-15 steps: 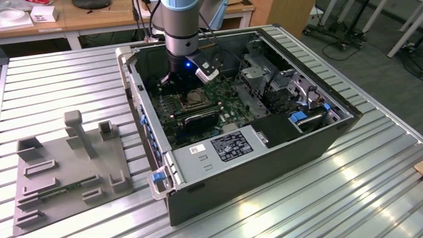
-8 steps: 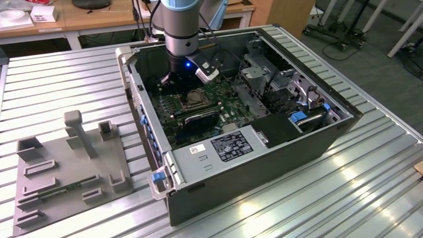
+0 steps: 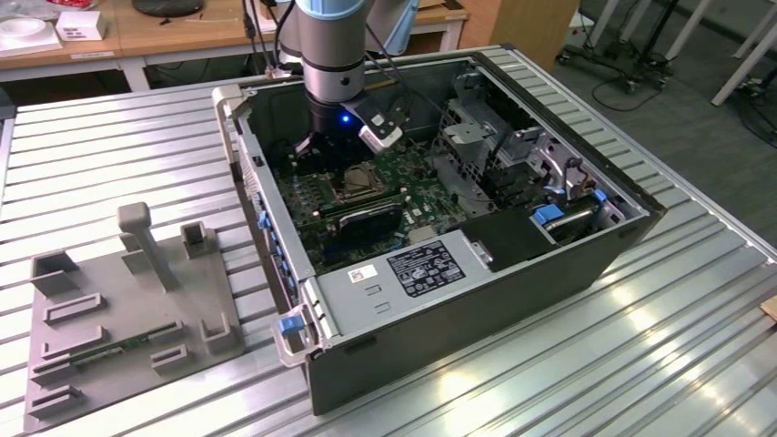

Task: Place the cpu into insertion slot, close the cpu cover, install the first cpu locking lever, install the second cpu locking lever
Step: 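Close the cpu cover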

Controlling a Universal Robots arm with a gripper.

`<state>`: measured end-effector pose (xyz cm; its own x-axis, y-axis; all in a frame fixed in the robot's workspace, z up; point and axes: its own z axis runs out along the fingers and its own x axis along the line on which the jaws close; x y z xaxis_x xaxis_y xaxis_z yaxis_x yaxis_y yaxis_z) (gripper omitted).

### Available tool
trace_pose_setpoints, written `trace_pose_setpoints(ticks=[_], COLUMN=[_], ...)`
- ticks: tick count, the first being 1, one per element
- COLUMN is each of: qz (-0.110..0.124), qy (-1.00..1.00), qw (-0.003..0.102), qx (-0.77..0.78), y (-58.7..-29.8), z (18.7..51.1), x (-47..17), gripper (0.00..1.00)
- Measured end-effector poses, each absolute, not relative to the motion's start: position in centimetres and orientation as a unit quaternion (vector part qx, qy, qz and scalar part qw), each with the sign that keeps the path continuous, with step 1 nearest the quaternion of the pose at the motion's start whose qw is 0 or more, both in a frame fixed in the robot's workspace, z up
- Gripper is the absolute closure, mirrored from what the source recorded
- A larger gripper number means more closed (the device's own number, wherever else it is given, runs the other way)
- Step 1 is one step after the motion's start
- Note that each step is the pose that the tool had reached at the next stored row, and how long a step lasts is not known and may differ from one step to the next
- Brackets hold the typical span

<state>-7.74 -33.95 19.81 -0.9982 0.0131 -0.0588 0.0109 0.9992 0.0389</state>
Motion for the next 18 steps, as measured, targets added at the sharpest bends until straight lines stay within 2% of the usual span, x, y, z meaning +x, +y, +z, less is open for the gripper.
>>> trace_pose_setpoints(ticks=[18], qz=[0.020], qy=[0.999], qw=[0.030], qx=[0.006], y=[-33.94], z=[20.06], x=[-7.74], gripper=[0.89])
